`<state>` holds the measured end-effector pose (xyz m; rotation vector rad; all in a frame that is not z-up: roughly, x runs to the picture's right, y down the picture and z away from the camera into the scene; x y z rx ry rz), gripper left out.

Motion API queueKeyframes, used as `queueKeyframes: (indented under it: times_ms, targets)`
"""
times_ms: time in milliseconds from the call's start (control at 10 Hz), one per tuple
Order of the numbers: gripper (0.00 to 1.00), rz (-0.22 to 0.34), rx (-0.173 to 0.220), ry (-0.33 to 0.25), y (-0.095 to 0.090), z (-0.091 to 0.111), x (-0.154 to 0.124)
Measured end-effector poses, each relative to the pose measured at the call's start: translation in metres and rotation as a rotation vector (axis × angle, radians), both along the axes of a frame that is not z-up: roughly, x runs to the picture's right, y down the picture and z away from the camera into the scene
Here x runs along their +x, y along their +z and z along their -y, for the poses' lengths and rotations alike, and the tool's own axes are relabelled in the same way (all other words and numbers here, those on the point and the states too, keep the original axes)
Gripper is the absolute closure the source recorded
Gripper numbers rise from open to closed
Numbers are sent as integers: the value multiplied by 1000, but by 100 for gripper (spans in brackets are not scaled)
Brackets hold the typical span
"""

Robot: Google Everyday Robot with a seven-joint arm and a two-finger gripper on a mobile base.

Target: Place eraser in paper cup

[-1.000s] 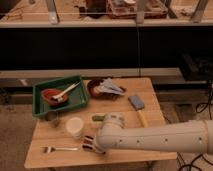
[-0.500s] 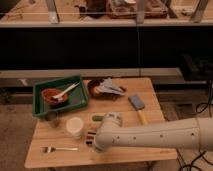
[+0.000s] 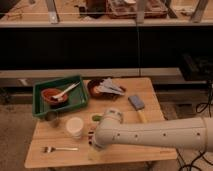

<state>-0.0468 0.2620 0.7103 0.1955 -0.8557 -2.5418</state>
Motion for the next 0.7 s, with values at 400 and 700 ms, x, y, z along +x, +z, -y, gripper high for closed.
queueKeyframes:
  times_ms: [400,700]
  targets:
    - [20,-24,12,-3,21,8,11]
    - [20,-42,4,-6,60,4,19]
